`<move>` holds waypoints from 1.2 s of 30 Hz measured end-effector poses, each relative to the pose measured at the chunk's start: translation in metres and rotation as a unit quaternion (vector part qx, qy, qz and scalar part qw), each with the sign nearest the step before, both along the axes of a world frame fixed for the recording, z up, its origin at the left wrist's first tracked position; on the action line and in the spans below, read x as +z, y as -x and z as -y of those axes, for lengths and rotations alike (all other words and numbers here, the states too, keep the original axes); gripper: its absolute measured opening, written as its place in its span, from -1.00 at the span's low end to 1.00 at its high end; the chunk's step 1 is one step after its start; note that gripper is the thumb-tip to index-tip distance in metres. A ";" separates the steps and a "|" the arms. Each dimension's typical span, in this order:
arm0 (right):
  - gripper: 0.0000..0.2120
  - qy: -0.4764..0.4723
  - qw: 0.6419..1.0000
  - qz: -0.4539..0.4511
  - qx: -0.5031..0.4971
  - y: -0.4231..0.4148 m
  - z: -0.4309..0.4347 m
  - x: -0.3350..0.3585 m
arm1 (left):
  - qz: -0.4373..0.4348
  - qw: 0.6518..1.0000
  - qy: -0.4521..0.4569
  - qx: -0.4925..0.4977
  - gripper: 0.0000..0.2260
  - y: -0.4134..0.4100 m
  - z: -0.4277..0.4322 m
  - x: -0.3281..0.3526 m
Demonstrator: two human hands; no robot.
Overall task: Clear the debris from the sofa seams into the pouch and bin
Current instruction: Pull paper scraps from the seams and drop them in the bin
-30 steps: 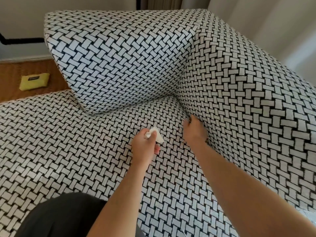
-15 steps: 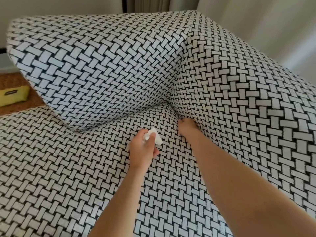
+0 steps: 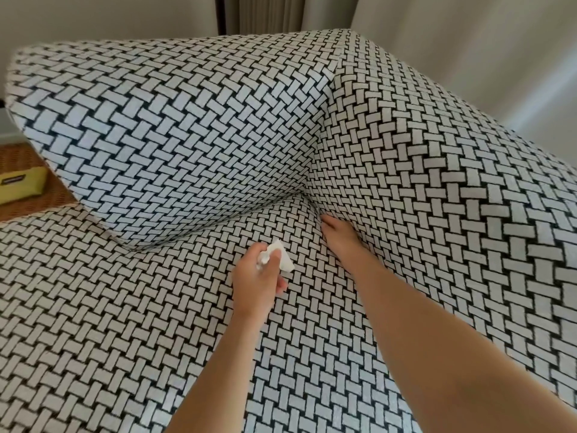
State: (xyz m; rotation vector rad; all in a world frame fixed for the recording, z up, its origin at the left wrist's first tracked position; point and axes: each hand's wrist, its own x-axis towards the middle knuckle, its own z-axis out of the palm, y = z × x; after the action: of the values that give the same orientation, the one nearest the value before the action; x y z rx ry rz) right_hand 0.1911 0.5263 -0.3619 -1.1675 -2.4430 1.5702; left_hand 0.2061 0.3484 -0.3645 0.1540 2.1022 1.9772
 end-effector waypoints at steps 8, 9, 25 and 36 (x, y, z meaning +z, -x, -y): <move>-0.68 -0.200 0.977 0.049 -0.047 0.005 0.010 -0.011 | -0.012 1.000 0.013 0.008 -0.93 0.001 -0.001 -0.002; -0.66 -0.199 0.977 0.067 -0.028 0.007 0.008 -0.010 | -0.012 1.000 0.014 0.007 -0.93 0.001 -0.001 -0.002; -0.64 -0.102 0.974 0.181 0.087 0.038 -0.002 0.019 | 0.003 1.000 -0.017 -0.005 -0.92 0.001 0.001 0.003; -0.80 -0.191 0.981 0.022 -0.029 0.030 0.001 -0.018 | 0.006 1.000 -0.018 -0.002 -0.89 0.001 0.000 0.001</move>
State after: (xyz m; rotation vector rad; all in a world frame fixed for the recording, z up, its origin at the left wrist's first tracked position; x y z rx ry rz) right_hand 0.1609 0.5257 -0.3800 -1.1959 -2.5529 1.0035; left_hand 0.2049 0.3480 -0.3633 0.1530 2.0586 2.0101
